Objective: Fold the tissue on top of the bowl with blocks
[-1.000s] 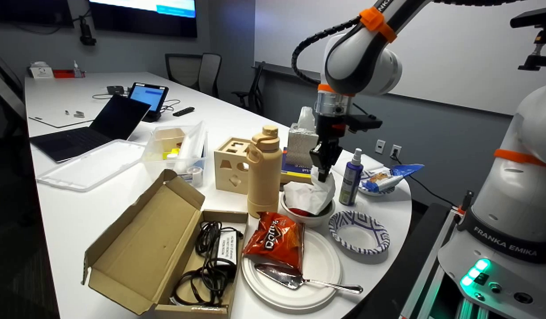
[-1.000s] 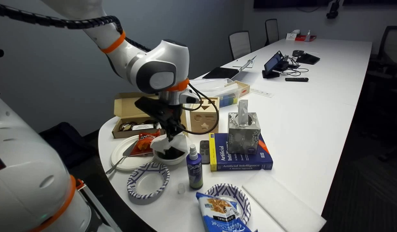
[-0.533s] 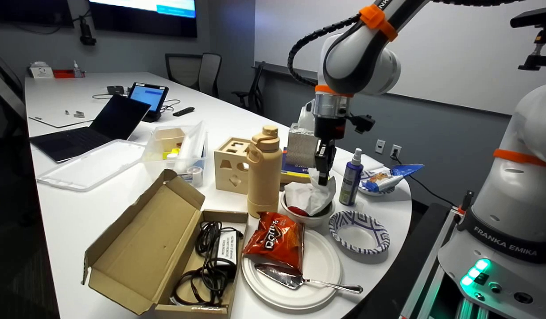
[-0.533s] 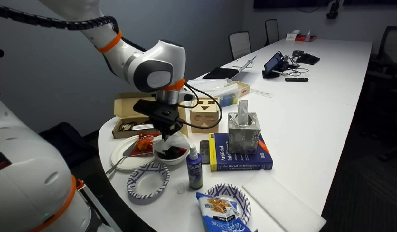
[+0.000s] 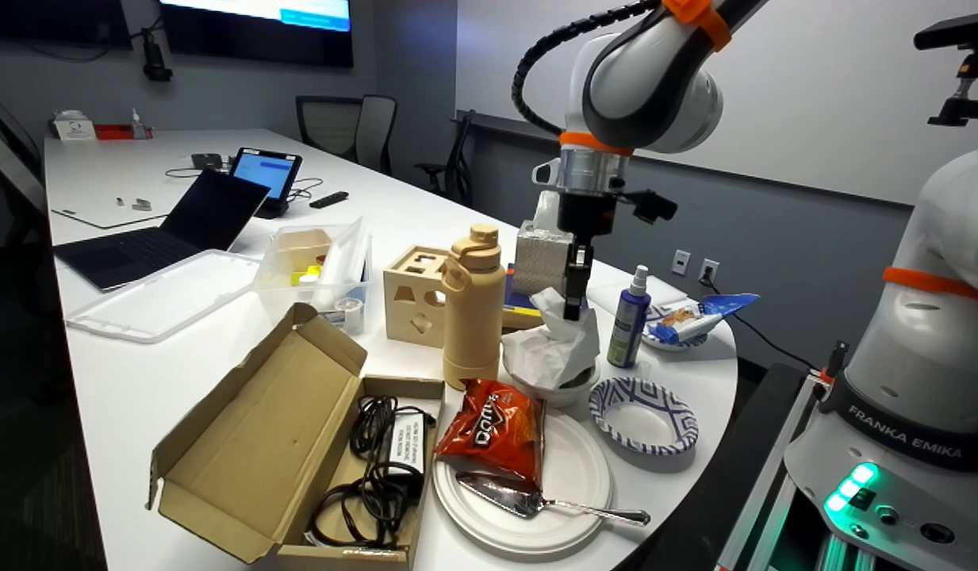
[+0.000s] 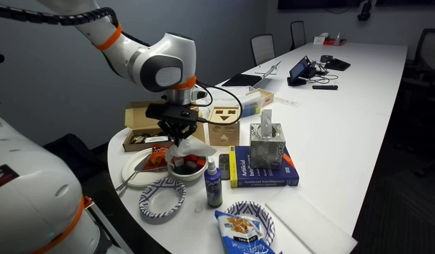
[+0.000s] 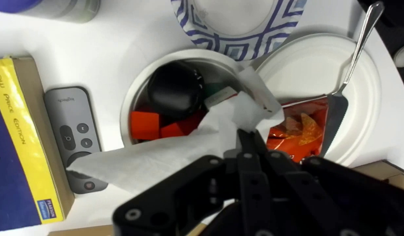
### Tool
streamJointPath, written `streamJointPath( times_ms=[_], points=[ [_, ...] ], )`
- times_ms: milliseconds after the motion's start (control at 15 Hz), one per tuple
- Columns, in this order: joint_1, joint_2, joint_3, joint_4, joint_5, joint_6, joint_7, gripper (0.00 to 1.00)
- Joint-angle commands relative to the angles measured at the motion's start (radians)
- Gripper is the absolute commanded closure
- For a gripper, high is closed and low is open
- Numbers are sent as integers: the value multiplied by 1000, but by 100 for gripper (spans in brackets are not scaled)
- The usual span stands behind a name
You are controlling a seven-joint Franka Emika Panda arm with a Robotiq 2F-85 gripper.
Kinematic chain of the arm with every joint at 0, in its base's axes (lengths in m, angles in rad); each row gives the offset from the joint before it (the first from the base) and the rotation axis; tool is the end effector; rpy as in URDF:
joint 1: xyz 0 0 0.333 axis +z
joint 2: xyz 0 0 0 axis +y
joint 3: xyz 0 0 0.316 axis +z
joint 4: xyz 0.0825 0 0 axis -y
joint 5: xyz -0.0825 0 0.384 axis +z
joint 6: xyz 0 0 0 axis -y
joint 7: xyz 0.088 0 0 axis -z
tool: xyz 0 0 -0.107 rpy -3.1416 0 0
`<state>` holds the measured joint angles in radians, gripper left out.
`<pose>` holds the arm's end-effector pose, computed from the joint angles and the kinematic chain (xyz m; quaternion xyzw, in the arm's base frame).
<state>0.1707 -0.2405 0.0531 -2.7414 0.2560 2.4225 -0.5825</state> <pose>0.3705 0.0843 0.2874 -0.9513 -0.2967 0.0245 0.0797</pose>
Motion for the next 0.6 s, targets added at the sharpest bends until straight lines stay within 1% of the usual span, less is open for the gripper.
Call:
streamJointPath(
  times_ms=[0,67,133,333,533],
  points=[
    [45,-47,-22,-10,9,-65,-99,100],
    [47,-44,-17,-9,-9,-65,-114,100],
    [56,-41,-20,-6,4,-89,-140,100],
    [65,-27,-15,-1,6,-110,-182,100],
    [57,-2,0,0,-11,-90,-146,100]
  ],
)
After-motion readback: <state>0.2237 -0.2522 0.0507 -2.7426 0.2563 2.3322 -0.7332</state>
